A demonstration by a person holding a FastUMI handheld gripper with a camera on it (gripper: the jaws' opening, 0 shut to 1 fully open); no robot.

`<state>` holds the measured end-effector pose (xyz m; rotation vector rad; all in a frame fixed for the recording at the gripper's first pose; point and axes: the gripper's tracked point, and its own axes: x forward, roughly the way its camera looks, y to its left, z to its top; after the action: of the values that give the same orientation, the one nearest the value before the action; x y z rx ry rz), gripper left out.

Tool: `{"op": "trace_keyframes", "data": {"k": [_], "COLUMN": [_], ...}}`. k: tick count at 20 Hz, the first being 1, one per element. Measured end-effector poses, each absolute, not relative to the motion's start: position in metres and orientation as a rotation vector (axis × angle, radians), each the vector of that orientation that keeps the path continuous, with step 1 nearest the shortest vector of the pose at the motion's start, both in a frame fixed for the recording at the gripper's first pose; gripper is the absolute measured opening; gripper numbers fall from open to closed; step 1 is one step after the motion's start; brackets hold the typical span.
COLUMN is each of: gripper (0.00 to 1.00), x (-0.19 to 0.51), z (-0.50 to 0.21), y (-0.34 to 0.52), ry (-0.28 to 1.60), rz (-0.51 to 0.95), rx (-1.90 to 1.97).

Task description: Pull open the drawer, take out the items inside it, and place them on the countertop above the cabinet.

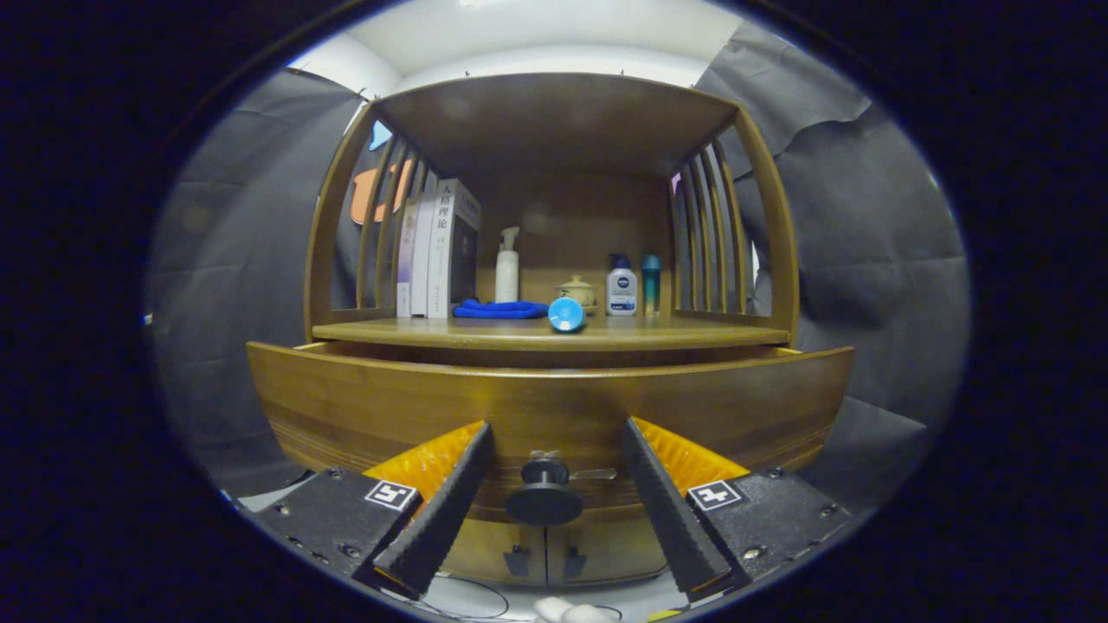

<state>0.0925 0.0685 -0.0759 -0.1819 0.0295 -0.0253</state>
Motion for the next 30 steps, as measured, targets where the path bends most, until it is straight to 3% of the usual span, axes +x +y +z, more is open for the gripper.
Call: {"op": "trace_keyframes", "data": {"k": [16, 19, 30], "gripper": [0.98, 0.98, 0.97], "x": [0.154, 0.140, 0.003], "z": [-0.075, -0.079, 0.034], "y": [0.069, 0.068, 0.041], "ry": [0.129, 0.184, 0.028], "rz": [-0.046, -0.019, -0.010], "rx": [-0.197, -0.188, -0.147]}}
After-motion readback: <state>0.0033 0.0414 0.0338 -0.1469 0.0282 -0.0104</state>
